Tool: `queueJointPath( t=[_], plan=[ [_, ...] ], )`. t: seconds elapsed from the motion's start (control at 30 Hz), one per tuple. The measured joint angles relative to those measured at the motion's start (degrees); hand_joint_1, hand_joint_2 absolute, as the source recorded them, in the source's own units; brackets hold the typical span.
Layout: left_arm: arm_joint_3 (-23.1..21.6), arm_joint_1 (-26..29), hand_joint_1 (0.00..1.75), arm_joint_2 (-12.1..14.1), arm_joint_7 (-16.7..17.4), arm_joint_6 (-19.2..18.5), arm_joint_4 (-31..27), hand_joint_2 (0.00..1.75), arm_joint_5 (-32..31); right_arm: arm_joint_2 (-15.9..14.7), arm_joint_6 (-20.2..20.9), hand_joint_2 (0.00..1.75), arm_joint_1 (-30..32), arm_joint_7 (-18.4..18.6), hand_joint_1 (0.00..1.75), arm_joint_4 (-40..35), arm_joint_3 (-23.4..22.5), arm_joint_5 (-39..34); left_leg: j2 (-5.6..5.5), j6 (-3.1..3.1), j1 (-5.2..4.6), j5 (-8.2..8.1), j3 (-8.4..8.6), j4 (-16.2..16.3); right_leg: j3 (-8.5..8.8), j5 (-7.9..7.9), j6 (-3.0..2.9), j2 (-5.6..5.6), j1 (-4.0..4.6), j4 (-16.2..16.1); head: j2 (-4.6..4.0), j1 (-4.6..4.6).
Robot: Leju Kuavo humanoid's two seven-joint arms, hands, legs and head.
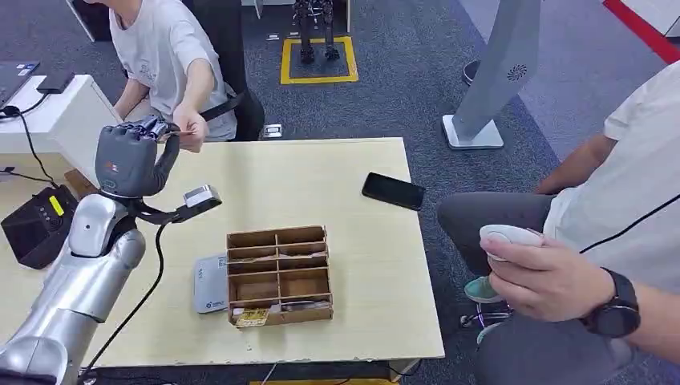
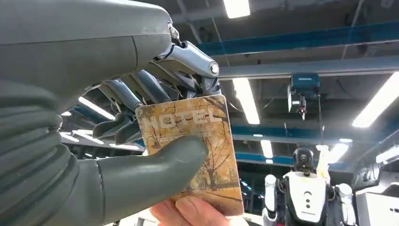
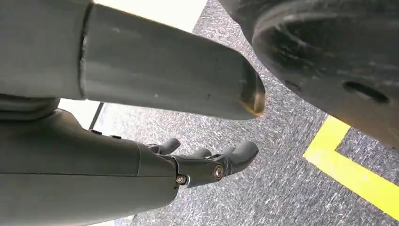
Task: Pass the card to the sensor for recognition and then transmit it.
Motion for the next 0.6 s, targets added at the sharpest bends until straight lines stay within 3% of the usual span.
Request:
queueJointPath(
  t=[0.03,0.17,0.33,0.43,0.6],
  plan=[
    [0.0,-0.02,0.0,0.0,0.02,0.0,0.13,1.75,0.24,0.07,0.0,0.0,-0.04,0.0,0.0,0.13,0.0,0.0,0.0,0.0,0.0,0.0,-0.01,0.0,-0.01,0.0,0.0,0.0,0.0,0.0,0.0,0.0],
    [-0.22,-0.39,0.0,0.0,1.37,-0.02,0.87,1.75,3.7,0.3,0.11,0.0,-0.14,0.0,0.0,0.57,0.0,0.02,-0.01,0.0,0.0,0.0,-0.03,0.0,-0.02,0.0,0.0,0.0,0.0,0.0,0.0,0.0],
    [-1.03,-0.6,0.0,-0.02,4.35,-1.84,0.98,1.75,14.17,0.46,-0.77,0.0,-0.14,0.46,0.0,0.59,0.0,0.02,0.0,0.0,0.0,0.01,-0.02,0.0,-0.02,0.0,0.0,0.0,0.0,0.0,0.0,0.0],
    [-1.44,-0.52,0.0,0.2,5.58,-3.35,-0.26,1.75,17.34,0.46,-5.32,0.0,-0.08,0.79,0.0,0.35,0.0,2.25,-0.01,0.01,0.0,0.01,-0.04,0.0,-0.01,0.01,0.0,0.0,0.0,0.0,0.0,0.0],
    [-1.53,1.28,0.0,2.44,6.08,-7.56,-5.15,1.75,22.99,-0.09,-12.13,0.0,1.01,-0.22,0.0,-2.77,-2.67,-1.84,0.04,0.01,0.01,0.01,-0.05,0.0,-0.05,0.01,0.0,0.04,0.01,0.01,0.0,0.0]
  ],
)
